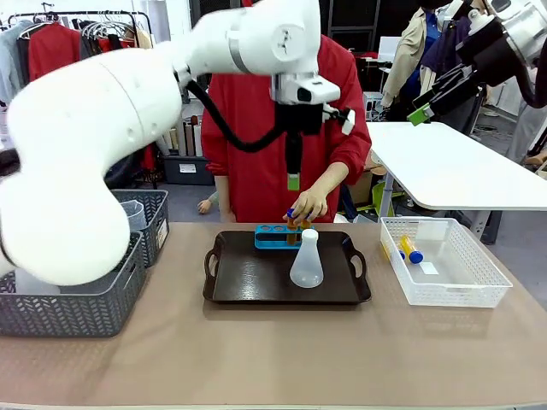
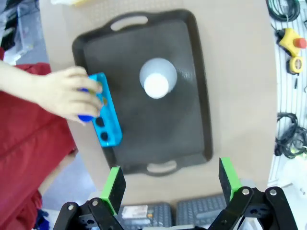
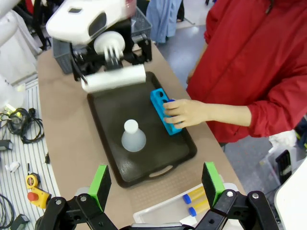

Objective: Prepare the laboratory tools.
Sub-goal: Pick up one Large Measuring Cup and place it on the Handle tray.

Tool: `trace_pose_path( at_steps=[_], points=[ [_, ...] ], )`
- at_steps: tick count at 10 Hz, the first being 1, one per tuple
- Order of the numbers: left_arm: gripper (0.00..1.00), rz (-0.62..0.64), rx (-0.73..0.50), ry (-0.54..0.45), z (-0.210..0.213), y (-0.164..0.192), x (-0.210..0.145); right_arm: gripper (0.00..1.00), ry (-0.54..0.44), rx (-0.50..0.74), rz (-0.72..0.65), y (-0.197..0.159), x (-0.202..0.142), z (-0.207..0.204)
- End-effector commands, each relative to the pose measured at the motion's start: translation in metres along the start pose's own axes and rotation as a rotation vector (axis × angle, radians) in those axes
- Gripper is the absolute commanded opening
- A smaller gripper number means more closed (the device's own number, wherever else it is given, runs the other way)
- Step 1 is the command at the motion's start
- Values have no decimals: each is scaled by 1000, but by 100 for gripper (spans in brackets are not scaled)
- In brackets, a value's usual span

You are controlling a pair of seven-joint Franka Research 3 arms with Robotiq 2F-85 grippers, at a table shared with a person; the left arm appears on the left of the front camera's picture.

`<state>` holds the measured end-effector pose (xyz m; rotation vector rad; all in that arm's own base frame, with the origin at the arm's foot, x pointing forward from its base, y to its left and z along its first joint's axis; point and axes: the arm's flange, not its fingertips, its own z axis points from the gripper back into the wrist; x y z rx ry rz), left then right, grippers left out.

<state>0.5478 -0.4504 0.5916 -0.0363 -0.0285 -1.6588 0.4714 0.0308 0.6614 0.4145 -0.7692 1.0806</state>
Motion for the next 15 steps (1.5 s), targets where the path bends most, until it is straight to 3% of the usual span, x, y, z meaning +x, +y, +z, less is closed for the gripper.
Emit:
trace_pose_path(
  at_steps=[1, 5, 9, 12, 13, 15],
  points=[
    [100, 93, 45, 46, -10, -64, -53, 100, -4, 3, 5, 1, 1, 1],
    [100, 367, 262, 68, 54, -110, -120, 100, -4, 3, 5, 1, 1, 1],
    [100, 669, 397, 11, 79, -127, -206, 100, -4, 3, 5, 1, 1, 1],
    [100, 792, 412, -12, 80, -124, -239, 100, -4, 3, 5, 1, 1, 1],
    [100, 794, 394, -37, 76, -116, -241, 100, -4, 3, 5, 1, 1, 1],
    [100, 758, 405, 17, 92, -117, -239, 100, -4, 3, 5, 1, 1, 1]
  ],
)
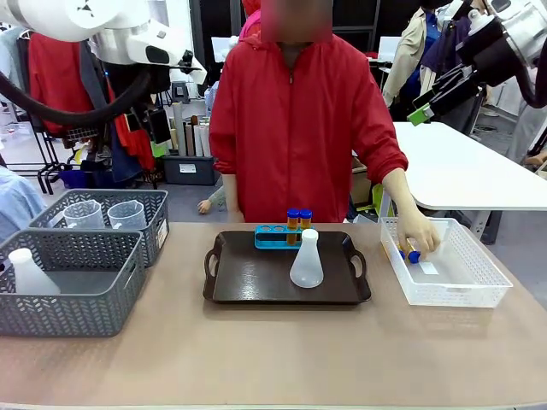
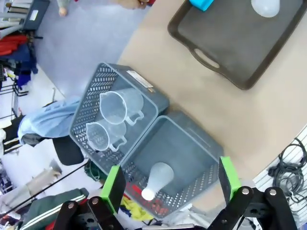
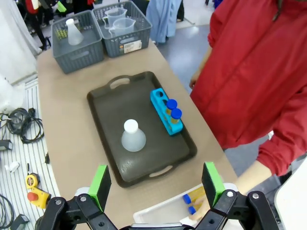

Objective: Prepare the laboratory tools.
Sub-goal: Pick up one Large Measuring Cup and place it on the Handle tray.

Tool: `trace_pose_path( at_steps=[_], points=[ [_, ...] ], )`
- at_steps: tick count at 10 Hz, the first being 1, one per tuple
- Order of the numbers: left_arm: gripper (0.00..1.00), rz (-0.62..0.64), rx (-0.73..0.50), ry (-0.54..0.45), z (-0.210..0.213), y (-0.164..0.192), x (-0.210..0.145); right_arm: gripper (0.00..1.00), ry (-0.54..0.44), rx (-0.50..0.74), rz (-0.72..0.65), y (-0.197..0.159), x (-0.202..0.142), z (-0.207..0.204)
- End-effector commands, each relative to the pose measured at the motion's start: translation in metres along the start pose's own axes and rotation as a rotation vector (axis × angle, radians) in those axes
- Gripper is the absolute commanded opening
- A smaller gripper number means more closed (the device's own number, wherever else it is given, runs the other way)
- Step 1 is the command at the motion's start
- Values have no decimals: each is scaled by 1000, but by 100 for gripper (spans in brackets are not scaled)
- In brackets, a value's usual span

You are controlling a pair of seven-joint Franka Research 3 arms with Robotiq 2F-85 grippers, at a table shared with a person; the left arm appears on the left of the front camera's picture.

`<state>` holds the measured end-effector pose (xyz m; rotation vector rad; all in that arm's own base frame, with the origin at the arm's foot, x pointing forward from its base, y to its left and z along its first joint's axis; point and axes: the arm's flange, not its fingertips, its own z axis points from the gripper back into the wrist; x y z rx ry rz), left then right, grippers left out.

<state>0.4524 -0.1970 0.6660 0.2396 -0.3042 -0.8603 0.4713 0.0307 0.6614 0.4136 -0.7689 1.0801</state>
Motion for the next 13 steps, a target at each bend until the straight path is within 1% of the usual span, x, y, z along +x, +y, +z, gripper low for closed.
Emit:
trace_pose_path(
  at_steps=[1, 4, 5, 6, 7, 8, 10, 13],
  points=[
    [100, -14, 5, 4, 8, 2, 3, 100, -5, 4, 5, 1, 1, 1],
    [100, -8, 3, -4, 7, -3, 4, 100, -5, 4, 5, 1, 1, 1],
    [100, 129, -7, 73, -8, 17, -1, 100, -5, 4, 5, 1, 1, 1],
    [100, 210, -10, 81, -15, 34, -9, 100, -5, 4, 5, 1, 1, 1],
    [100, 344, -29, 99, -25, 56, -23, 100, -5, 4, 5, 1, 1, 1],
    [100, 424, -34, 112, -33, 71, -35, 100, -5, 4, 5, 1, 1, 1],
    [100, 601, -23, 132, -54, 115, -64, 100, -5, 4, 5, 1, 1, 1],
    [100, 786, -47, 144, -67, 154, -94, 100, -5, 4, 5, 1, 1, 1]
  ],
)
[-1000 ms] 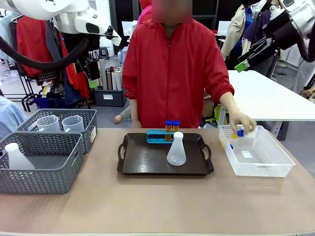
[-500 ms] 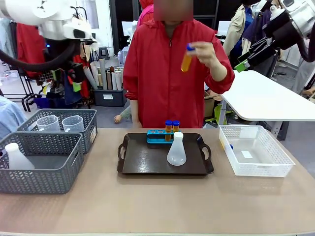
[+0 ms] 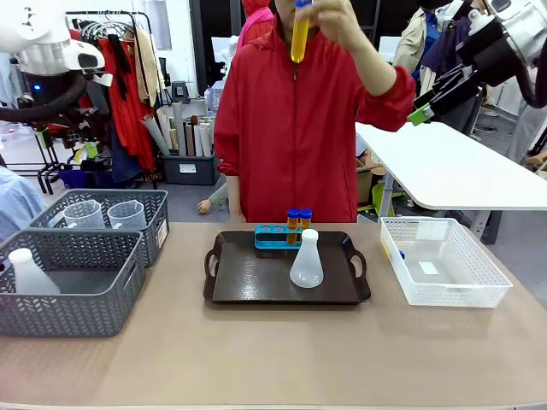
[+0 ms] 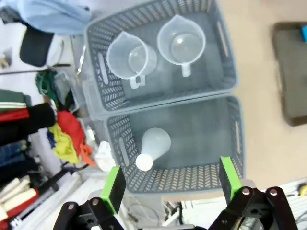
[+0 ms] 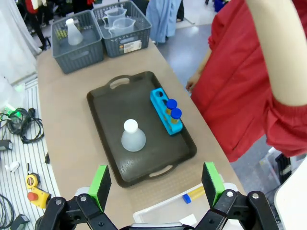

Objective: Prepare the laboratory tools.
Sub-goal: Pick up one Large Measuring Cup and place it on the Handle tray.

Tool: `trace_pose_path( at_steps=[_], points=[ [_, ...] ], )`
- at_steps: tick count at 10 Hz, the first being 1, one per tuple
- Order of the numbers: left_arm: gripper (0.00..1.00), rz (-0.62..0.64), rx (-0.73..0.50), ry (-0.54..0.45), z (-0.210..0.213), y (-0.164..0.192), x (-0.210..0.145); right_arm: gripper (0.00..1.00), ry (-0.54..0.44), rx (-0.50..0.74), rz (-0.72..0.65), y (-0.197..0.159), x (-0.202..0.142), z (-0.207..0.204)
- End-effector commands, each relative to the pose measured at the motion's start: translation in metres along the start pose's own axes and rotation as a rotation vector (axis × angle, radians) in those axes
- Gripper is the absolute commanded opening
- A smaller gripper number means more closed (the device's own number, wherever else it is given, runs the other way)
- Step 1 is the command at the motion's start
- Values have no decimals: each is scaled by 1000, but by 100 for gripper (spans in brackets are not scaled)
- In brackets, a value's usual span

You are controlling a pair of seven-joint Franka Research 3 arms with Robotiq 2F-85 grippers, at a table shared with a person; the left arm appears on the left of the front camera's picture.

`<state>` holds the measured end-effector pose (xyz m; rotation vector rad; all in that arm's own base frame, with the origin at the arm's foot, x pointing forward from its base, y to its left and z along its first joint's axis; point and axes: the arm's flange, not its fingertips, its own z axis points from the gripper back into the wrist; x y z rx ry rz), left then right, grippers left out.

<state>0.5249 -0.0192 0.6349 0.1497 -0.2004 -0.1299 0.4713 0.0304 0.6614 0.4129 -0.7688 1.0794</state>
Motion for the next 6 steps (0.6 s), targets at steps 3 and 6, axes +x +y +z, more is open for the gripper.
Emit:
trace_pose_path(
  at_steps=[3, 6],
  points=[
    [100, 205, -22, -27, -19, 24, 7, 100, -5, 5, 6, 1, 1, 1],
    [100, 178, -19, -13, -18, 28, 10, 100, -5, 5, 6, 1, 1, 1]
  ],
)
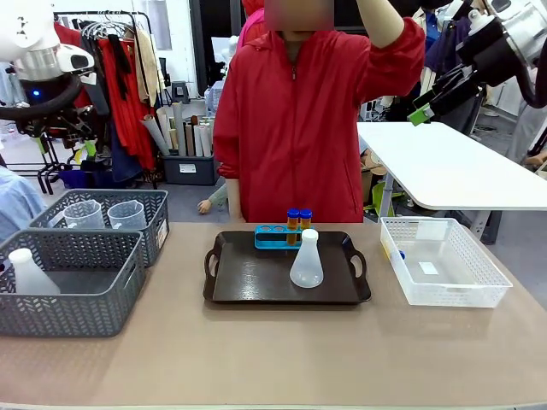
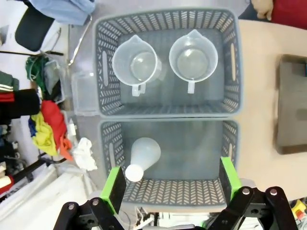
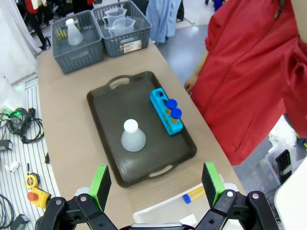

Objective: Prepare the laboratory tools.
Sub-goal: Pick up one Large Measuring Cup and place it on the Handle tray.

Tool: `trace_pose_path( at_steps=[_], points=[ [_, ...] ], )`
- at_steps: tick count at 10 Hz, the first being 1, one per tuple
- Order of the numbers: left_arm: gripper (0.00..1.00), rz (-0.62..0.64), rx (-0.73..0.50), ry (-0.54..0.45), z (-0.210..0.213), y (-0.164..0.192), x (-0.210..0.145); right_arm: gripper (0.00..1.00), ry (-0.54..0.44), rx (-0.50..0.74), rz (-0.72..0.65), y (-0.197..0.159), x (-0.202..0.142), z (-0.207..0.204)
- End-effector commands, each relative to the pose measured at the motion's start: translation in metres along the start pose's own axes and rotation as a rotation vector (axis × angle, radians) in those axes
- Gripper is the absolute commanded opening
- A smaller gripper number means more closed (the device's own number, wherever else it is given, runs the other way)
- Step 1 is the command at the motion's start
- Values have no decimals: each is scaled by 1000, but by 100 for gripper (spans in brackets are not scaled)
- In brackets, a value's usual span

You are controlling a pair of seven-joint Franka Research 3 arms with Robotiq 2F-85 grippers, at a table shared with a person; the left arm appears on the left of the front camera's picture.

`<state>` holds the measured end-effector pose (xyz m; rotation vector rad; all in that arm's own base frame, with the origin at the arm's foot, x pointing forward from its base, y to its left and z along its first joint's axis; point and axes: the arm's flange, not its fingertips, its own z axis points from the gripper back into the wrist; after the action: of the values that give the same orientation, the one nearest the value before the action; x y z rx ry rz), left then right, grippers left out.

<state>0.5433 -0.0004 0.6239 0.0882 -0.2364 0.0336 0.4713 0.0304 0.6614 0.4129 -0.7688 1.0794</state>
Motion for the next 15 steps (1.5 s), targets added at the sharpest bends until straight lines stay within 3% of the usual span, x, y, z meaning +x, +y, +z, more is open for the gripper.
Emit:
trace_pose_path(
  at_steps=[1, 4, 9, 12, 15],
  points=[
    [100, 7, 25, 12, 0, 10, -2, 100, -6, 5, 6, 1, 1, 1],
    [100, 6, 7, 6, -1, 5, -1, 100, -6, 5, 6, 1, 1, 1],
    [100, -13, -134, 83, -73, 59, 27, 100, -6, 5, 6, 1, 1, 1],
    [100, -1, -141, 149, -117, 83, 38, 100, -6, 5, 6, 1, 1, 1],
    [100, 2, -76, 148, -165, 99, 40, 100, -6, 5, 6, 1, 1, 1]
  ],
)
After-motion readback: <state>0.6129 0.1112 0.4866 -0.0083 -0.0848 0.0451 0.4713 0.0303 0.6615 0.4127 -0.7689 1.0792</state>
